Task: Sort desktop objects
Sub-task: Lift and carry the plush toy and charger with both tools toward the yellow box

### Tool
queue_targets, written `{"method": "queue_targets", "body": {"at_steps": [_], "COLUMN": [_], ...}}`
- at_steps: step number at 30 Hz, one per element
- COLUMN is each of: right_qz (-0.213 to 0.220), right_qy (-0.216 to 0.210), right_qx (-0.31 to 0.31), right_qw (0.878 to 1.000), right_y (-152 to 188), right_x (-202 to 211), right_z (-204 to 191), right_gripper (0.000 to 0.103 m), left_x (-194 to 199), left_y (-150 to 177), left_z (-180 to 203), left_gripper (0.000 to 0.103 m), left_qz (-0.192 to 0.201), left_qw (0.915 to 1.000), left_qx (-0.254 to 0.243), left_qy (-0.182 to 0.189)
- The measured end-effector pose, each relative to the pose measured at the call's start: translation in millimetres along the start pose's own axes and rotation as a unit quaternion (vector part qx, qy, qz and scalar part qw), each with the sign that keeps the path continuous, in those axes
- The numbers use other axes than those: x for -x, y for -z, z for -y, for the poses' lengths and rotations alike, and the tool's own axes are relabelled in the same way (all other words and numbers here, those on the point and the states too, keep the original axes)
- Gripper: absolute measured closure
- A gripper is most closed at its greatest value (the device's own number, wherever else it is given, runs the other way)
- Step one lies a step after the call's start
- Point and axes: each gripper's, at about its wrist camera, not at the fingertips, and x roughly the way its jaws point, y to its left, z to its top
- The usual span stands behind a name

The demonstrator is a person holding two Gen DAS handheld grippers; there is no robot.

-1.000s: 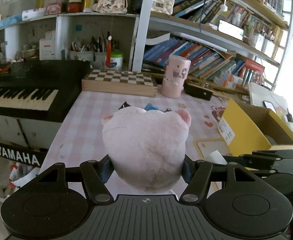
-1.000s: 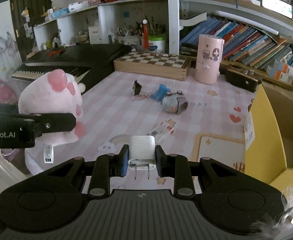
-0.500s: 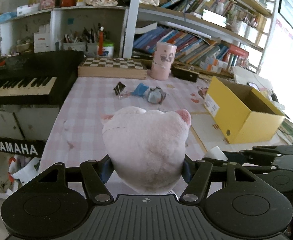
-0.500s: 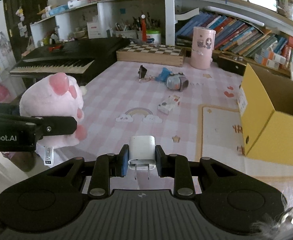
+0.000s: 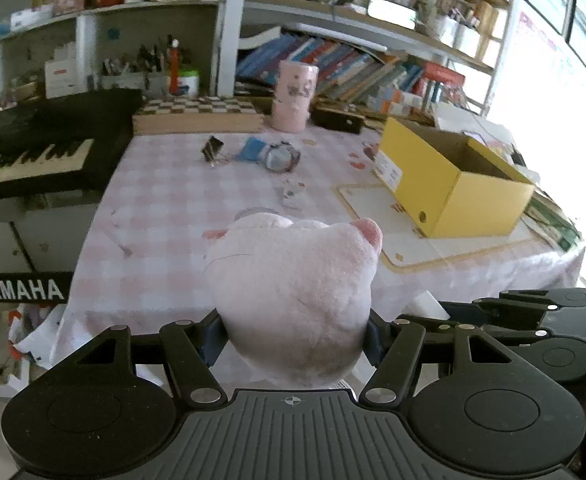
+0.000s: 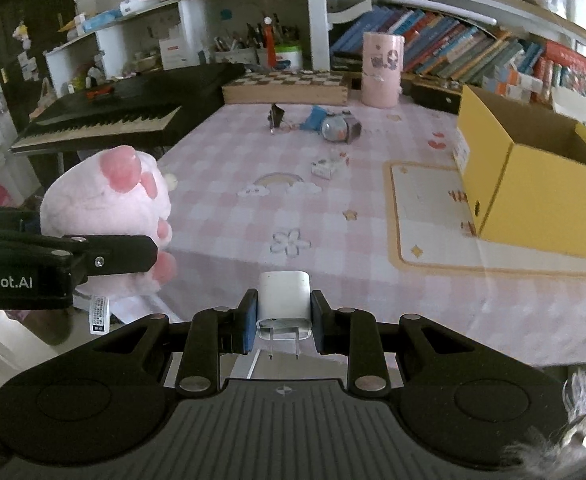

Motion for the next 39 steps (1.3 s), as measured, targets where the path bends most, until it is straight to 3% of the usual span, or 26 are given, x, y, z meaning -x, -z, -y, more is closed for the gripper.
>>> {"method": "queue_targets", "body": {"at_steps": [17, 39], "right_qz": [-0.017, -0.011], "right_qy": [0.054, 0.09], "right_qx": [-0.051, -0.099], "right_qw": [0.997, 0.991], "right_y": [27.2, 37.1], "right_x": [22.9, 40.4], "right_z": [19.6, 74.9], "right_gripper": [0.078, 0.078], "left_x": [-11.8, -40.7], "left_y": [7.0, -9.1], "left_z": [27.7, 90.9], "left_gripper": [0.038, 0.038], "left_qz": [-0.025, -0.037], "left_qw": [0.9969, 0.9889], "left_qx": [-0.043, -0.105], "left_qy": [0.061, 0.098]}}
